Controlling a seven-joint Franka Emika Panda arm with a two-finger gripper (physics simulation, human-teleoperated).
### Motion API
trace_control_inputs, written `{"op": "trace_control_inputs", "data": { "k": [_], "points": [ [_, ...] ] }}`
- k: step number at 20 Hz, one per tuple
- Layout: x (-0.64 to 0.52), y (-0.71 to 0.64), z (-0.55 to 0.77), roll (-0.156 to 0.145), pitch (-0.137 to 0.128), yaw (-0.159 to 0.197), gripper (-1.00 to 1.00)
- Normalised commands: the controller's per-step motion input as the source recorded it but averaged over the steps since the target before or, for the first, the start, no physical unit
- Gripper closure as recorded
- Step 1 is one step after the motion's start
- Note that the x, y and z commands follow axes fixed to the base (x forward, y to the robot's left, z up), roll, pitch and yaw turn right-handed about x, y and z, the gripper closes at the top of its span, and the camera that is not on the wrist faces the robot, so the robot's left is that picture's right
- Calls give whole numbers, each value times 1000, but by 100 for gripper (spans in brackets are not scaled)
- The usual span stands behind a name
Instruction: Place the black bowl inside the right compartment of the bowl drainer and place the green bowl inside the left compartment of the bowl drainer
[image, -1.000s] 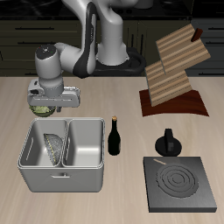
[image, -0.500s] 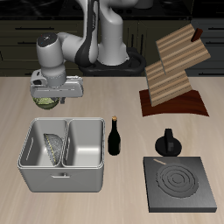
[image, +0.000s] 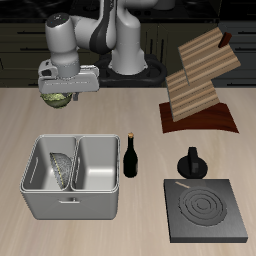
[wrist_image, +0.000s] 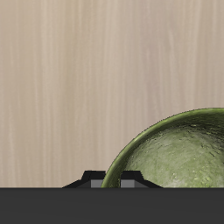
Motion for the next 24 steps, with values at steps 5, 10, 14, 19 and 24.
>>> {"op": "trace_control_inputs", "data": {
  "k": [5, 10, 14, 19, 24],
  "points": [
    [-218, 72, 500, -15, -48, 5, 100],
    [-223, 76, 440, -5, -60, 21, 100],
    [-147, 49, 399, 0, -40, 10, 100],
    [-106, -17, 369, -26, -29, -19, 100],
    [-35, 13, 193, -12, -13, 11, 100]
  ]
}}
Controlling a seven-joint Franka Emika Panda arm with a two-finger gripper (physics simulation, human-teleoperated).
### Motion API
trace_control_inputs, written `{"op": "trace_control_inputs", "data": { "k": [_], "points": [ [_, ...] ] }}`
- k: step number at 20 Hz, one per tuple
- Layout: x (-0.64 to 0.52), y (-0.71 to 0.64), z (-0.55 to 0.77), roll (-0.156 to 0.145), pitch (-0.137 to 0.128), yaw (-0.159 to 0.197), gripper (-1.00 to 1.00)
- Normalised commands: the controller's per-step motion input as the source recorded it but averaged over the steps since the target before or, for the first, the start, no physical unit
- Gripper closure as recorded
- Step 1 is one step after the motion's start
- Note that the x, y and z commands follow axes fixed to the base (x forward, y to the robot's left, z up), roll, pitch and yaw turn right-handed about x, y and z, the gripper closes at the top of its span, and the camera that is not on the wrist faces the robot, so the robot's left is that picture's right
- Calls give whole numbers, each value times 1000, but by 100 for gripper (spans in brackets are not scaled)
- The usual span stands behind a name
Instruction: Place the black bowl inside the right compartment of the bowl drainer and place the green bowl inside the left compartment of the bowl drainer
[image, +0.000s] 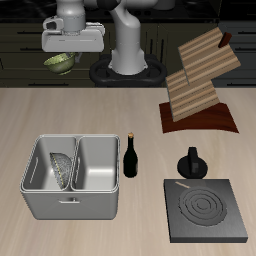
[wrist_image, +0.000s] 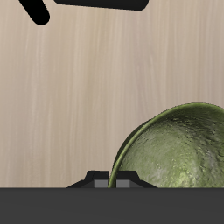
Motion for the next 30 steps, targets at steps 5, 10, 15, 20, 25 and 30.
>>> {"op": "trace_control_inputs", "data": {
  "k": [5, 10, 15, 20, 25, 30],
  "points": [
    [49, -22, 94, -22, 11, 2, 100],
    [334, 158, 195, -5, 1, 4, 100],
    [439, 173, 182, 1, 2, -11, 100],
    [543, 290, 218, 1, 4, -15, 100],
    [517, 295, 112, 1, 13, 0, 100],
    [517, 221, 88, -19, 19, -7, 100]
  ]
}}
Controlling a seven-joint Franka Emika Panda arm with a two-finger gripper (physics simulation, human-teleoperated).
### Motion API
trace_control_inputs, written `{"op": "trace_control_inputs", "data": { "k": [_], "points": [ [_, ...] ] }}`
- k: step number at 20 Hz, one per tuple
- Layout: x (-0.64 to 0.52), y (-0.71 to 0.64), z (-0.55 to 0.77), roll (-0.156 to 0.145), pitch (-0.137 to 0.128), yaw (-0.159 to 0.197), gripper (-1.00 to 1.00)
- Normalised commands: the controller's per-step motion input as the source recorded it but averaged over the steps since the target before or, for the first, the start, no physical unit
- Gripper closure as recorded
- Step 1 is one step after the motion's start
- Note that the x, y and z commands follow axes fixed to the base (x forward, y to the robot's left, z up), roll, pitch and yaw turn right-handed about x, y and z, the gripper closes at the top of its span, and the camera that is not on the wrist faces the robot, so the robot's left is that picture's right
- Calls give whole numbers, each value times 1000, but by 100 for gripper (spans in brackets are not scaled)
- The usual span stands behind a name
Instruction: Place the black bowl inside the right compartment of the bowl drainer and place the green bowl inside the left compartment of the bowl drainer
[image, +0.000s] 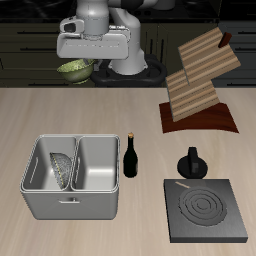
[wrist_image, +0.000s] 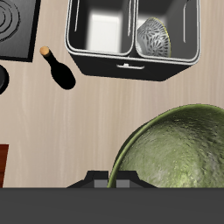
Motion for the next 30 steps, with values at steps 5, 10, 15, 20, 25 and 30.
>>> {"op": "trace_control_inputs", "data": {
  "k": [5, 10, 15, 20, 25, 30],
  "points": [
    [568, 251, 114, -16, 24, 6, 100],
    [428, 135, 157, -16, -6, 2, 100],
    [467, 241, 126, -32, 15, 11, 100],
    [432, 113, 112, -31, -1, 8, 100],
    [403, -18, -123, -24, 12, -9, 100],
    [279, 0, -90, -4, 16, 15, 100]
  ]
}}
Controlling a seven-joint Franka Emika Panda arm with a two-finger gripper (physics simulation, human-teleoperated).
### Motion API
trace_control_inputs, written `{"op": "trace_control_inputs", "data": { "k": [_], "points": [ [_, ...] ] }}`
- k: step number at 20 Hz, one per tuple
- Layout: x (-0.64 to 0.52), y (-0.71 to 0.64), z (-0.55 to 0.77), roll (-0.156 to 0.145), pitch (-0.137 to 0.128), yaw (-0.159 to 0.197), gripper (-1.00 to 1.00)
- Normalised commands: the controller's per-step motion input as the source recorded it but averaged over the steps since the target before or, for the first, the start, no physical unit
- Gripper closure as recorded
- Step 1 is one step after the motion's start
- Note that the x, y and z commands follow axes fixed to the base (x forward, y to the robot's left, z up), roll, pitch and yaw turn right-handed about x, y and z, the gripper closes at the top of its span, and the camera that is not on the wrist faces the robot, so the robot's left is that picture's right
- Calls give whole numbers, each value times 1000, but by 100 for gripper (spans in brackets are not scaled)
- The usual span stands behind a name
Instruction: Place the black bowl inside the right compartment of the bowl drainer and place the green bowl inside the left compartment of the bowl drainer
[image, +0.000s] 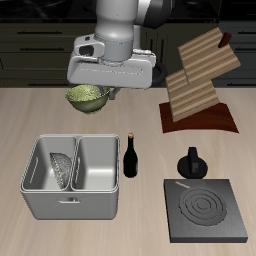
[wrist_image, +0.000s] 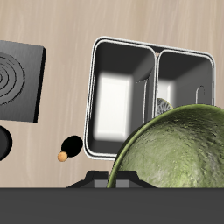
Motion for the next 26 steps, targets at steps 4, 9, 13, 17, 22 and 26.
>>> {"op": "trace_control_inputs", "data": {
  "k": [4, 9, 13, 17, 22, 26],
  "points": [
    [301, -26, -122, -3, -2, -2, 100],
    [154, 56, -231, 4, -1, 11, 100],
    [99, -53, -374, 16, 26, -16, 100],
    [13, -67, -241, -9, 22, -11, 100],
    [2, 10, -328, 7, 43, 8, 100],
    [-16, 225, -185, 41, 21, 18, 100]
  ]
}}
